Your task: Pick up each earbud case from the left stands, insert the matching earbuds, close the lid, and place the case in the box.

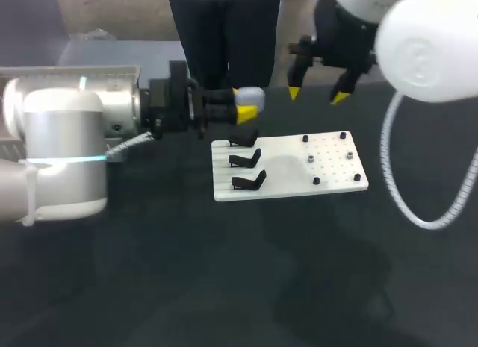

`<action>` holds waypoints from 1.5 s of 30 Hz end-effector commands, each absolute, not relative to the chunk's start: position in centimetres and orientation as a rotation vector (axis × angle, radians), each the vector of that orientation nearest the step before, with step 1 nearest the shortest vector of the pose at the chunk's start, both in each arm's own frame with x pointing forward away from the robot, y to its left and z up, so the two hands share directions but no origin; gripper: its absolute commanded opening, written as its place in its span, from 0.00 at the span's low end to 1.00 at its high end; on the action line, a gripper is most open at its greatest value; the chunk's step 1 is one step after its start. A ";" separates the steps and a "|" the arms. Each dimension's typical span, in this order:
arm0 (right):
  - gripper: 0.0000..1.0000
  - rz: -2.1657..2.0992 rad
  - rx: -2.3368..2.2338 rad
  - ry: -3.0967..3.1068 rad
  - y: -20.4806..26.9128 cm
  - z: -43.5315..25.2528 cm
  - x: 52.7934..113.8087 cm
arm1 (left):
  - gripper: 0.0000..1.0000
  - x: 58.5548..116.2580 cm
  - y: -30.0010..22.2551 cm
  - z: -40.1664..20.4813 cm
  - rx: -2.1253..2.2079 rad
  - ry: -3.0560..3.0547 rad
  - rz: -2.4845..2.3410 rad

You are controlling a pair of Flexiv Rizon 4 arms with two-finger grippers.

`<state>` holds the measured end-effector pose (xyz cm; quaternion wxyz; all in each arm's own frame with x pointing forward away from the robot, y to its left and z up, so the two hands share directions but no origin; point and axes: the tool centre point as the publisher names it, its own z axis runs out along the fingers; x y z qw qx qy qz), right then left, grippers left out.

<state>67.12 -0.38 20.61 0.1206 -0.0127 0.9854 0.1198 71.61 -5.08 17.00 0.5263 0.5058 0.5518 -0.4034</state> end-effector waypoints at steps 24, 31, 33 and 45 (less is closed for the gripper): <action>1.00 0.316 0.073 2.807 1.4 18.9 64.4 | 0.00 77.5 21.9 16.9 0.865 1.498 -0.356; 1.00 0.303 0.088 2.835 2.0 18.2 63.7 | 0.00 78.9 24.9 13.7 0.835 1.551 -0.312; 1.00 0.304 0.089 2.836 2.1 18.1 63.5 | 0.00 79.3 25.6 12.8 0.826 1.577 -0.318; 1.00 0.354 0.061 2.801 2.6 18.0 63.5 | 1.00 80.2 26.9 10.4 0.785 1.626 -0.348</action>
